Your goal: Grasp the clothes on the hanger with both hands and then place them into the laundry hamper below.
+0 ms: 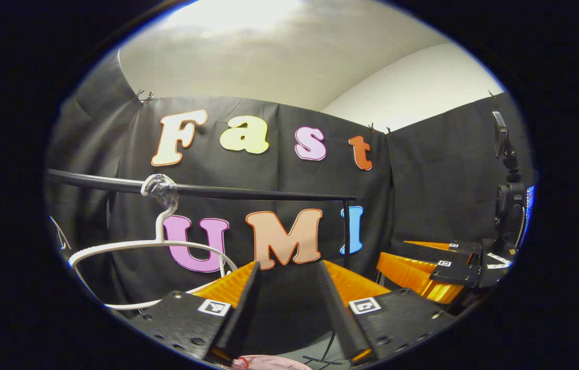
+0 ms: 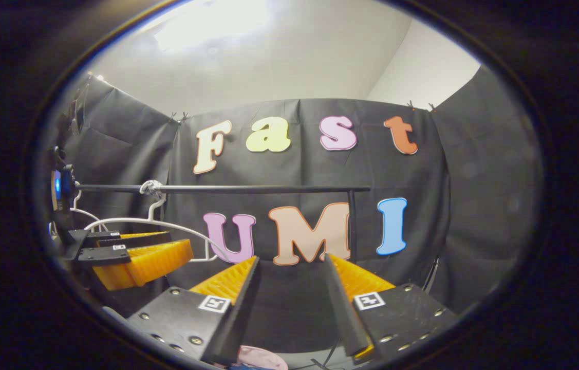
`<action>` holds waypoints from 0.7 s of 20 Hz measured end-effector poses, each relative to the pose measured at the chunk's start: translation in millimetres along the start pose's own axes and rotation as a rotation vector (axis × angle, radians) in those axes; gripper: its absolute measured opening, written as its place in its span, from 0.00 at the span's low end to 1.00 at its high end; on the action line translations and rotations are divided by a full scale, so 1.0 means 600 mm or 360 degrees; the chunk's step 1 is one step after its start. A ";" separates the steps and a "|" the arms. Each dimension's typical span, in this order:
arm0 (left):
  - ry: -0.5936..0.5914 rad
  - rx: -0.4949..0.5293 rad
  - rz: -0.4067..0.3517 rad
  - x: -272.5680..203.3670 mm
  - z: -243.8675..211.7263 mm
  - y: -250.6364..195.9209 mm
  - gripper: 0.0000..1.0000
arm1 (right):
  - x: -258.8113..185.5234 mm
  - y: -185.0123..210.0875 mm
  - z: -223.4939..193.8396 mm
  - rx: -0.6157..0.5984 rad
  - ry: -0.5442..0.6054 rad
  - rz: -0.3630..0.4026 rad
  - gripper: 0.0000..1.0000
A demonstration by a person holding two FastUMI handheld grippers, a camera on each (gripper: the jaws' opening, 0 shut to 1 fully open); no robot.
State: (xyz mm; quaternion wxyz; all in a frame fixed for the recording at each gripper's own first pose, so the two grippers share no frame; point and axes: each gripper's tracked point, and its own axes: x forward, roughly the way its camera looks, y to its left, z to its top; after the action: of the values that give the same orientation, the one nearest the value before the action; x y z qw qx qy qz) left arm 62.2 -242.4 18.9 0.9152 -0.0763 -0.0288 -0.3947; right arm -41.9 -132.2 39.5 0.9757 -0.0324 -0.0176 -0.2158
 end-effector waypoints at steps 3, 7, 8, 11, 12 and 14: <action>0.0013 -0.0005 0.0009 0.000 -0.005 -0.001 0.94 | -0.007 -0.013 0.018 0.0005 -0.0057 -0.0032 0.94; 0.0026 -0.0021 0.0020 0.000 -0.008 -0.002 0.94 | -0.009 -0.027 0.031 0.0024 -0.0091 -0.0059 0.99; 0.0032 -0.0021 0.0020 0.000 -0.010 -0.002 0.93 | -0.010 -0.032 0.031 0.0021 -0.0092 -0.0073 0.99; 0.0040 -0.0021 0.0022 0.000 -0.012 -0.007 0.93 | -0.015 -0.040 0.028 0.0003 -0.0080 -0.0091 1.00; 0.0039 -0.0024 0.0023 0.000 -0.012 -0.008 0.93 | -0.017 -0.039 0.028 0.0000 -0.0078 -0.0090 0.99; 0.0039 -0.0027 0.0020 -0.001 -0.012 -0.013 0.93 | -0.019 -0.043 0.028 -0.0008 -0.0076 -0.0094 0.99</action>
State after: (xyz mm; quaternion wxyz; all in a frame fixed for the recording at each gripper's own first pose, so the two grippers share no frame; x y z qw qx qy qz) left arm 56.0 -248.8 12.7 0.9172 -0.0794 -0.0139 -0.3901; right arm -63.6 -149.3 57.2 0.9682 -0.0394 -0.0414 -0.2436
